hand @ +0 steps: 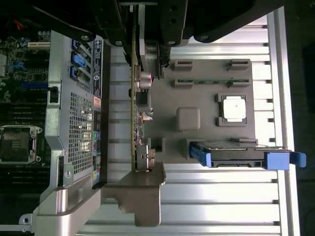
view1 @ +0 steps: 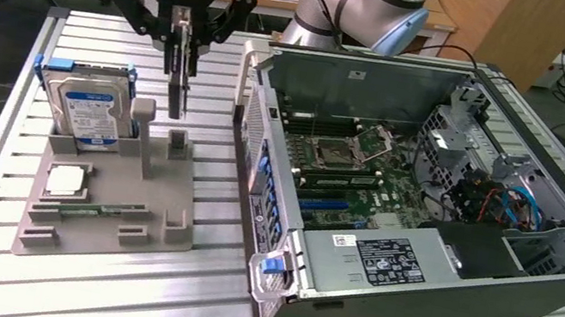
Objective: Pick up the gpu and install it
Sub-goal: 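Pick up the gpu and move the gpu toward the slot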
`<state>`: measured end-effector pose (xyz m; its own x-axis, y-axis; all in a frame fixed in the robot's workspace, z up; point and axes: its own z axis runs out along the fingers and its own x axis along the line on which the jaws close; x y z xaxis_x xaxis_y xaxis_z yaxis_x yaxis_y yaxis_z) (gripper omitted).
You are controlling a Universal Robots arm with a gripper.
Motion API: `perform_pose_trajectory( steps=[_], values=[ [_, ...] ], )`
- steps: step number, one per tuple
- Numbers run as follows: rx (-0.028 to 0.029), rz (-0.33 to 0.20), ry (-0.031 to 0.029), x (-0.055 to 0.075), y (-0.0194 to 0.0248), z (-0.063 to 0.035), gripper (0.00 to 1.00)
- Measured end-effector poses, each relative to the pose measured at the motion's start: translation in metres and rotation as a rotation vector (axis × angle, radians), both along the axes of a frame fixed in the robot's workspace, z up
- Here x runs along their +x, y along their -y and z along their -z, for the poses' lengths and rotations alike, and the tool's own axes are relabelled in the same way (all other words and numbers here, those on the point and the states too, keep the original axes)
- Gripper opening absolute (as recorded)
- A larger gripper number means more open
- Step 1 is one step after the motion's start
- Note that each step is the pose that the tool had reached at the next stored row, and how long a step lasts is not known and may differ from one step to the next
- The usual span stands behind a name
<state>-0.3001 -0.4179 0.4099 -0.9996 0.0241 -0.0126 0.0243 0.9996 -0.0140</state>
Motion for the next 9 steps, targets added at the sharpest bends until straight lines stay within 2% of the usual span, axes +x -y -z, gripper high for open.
perform_pose_trajectory(
  steps=[9],
  values=[
    [0.0000, 0.000, -0.0001, 0.016, 0.0000, 0.0000, 0.28]
  ],
)
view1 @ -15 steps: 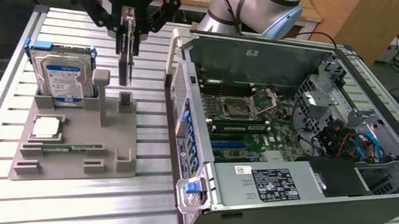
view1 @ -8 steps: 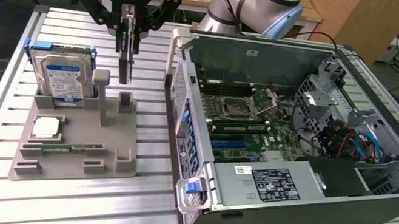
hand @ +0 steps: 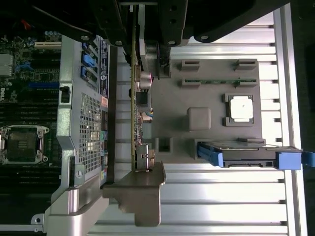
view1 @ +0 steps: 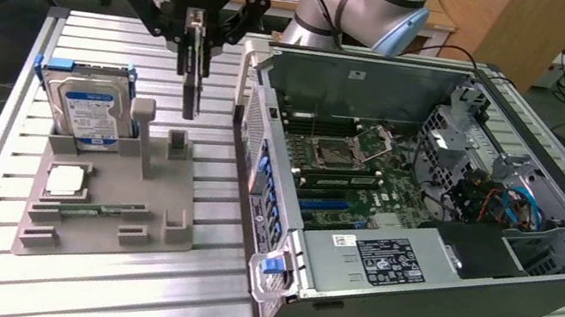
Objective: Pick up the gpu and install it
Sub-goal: 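Pick up the gpu and move the gpu toward the slot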
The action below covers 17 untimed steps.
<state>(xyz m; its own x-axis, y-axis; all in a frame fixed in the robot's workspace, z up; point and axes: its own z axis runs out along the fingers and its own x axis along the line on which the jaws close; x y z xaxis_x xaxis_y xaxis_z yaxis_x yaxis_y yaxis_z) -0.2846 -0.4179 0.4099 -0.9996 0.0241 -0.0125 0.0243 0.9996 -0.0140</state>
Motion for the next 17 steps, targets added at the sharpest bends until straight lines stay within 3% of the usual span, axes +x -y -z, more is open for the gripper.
perform_pose_trajectory(
  steps=[17],
  values=[
    [0.0000, 0.000, 0.0001, 0.039, 0.0000, 0.0000, 0.28]
  ],
)
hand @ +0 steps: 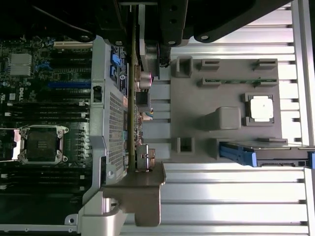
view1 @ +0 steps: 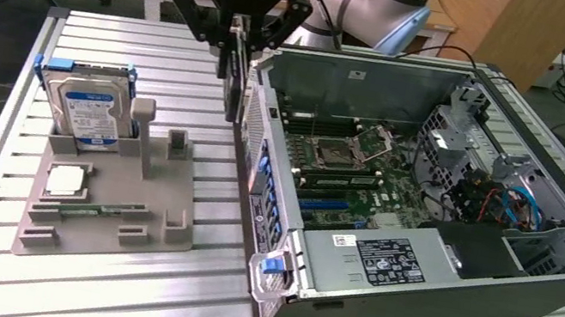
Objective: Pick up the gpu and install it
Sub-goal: 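Pick up the gpu and move the gpu toward the slot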
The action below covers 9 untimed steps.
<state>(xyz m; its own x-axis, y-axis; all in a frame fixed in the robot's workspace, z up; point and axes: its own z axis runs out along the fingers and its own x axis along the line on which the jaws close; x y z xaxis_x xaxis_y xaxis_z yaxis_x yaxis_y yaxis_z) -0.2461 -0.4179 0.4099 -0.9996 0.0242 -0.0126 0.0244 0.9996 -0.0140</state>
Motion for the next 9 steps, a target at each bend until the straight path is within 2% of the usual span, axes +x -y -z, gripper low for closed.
perform_pose_trajectory(
  steps=[9],
  values=[
    [0.0000, 0.000, 0.0000, 0.018, 0.0000, 0.0000, 0.28]
  ],
)
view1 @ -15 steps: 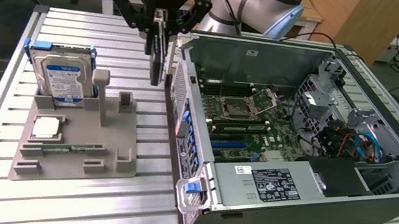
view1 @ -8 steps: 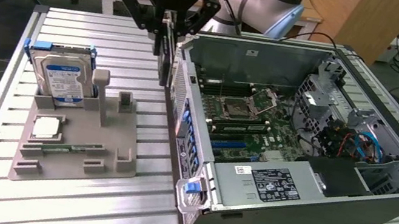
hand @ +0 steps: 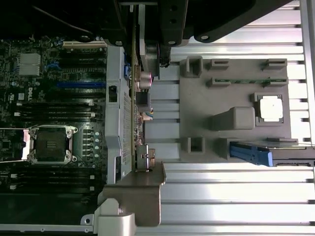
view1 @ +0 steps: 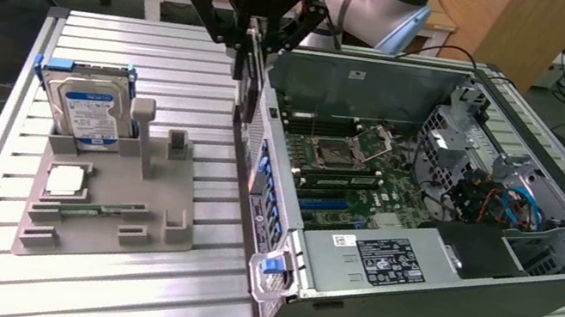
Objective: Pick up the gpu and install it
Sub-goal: 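Pick up the gpu and move the gpu toward the slot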
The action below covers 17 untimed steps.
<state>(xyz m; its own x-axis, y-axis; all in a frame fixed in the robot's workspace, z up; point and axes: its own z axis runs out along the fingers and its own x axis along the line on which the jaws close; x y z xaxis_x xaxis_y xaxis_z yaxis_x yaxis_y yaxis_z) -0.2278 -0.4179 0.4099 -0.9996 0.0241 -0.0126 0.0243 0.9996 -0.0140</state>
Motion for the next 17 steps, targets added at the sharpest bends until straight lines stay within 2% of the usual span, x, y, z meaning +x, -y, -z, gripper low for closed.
perform_pose_trajectory(
  steps=[7, 17],
  values=[
    [0.0000, 0.000, 0.0000, 0.016, 0.0000, 0.0000, 0.28],
    [0.0000, 0.000, 0.0000, 0.045, 0.0000, 0.0005, 0.28]
  ],
)
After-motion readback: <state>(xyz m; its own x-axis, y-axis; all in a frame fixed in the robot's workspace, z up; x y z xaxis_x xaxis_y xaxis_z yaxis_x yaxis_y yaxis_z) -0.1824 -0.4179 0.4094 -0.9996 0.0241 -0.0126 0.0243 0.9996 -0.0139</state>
